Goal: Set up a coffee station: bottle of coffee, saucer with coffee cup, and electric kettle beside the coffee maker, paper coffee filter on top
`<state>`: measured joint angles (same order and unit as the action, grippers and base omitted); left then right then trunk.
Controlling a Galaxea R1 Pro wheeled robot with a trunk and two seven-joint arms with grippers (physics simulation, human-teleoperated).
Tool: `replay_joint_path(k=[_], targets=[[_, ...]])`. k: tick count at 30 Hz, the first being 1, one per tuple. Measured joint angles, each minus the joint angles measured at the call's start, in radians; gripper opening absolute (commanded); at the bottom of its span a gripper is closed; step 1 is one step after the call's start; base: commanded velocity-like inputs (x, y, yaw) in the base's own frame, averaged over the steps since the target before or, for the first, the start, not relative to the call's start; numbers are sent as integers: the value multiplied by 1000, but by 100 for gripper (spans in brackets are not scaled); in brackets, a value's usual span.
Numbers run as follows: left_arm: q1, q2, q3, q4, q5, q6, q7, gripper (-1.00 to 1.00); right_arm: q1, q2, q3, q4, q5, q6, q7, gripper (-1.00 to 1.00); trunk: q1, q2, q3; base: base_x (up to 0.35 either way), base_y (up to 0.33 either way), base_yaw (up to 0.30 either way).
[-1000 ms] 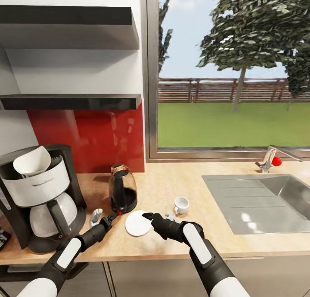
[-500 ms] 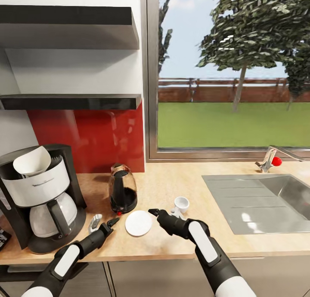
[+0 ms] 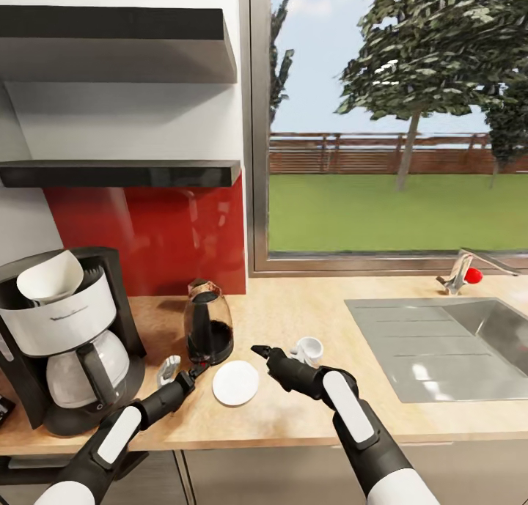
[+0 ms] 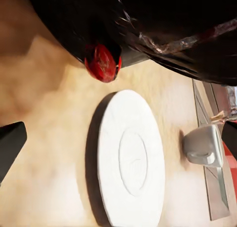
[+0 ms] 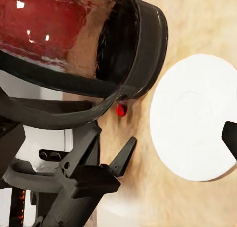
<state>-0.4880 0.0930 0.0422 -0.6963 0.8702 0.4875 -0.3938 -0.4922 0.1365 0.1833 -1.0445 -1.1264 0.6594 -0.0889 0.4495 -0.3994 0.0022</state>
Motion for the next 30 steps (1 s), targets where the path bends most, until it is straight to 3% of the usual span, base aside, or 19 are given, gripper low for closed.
replay_joint_path(k=[11, 18, 30], targets=[[2, -8, 0, -1, 1, -1, -1, 100, 0, 4, 7, 2, -27, 5, 2, 100, 0, 0, 0, 6, 0, 0], [2, -8, 0, -1, 2, -1, 0, 100, 0, 5, 9, 3, -30, 29, 40, 100, 0, 0, 0, 0, 0, 0], [4, -14, -3, 0, 4, -1, -4, 100, 0, 4, 8, 3, -30, 30, 44, 100, 0, 0, 0, 32, -16, 0]])
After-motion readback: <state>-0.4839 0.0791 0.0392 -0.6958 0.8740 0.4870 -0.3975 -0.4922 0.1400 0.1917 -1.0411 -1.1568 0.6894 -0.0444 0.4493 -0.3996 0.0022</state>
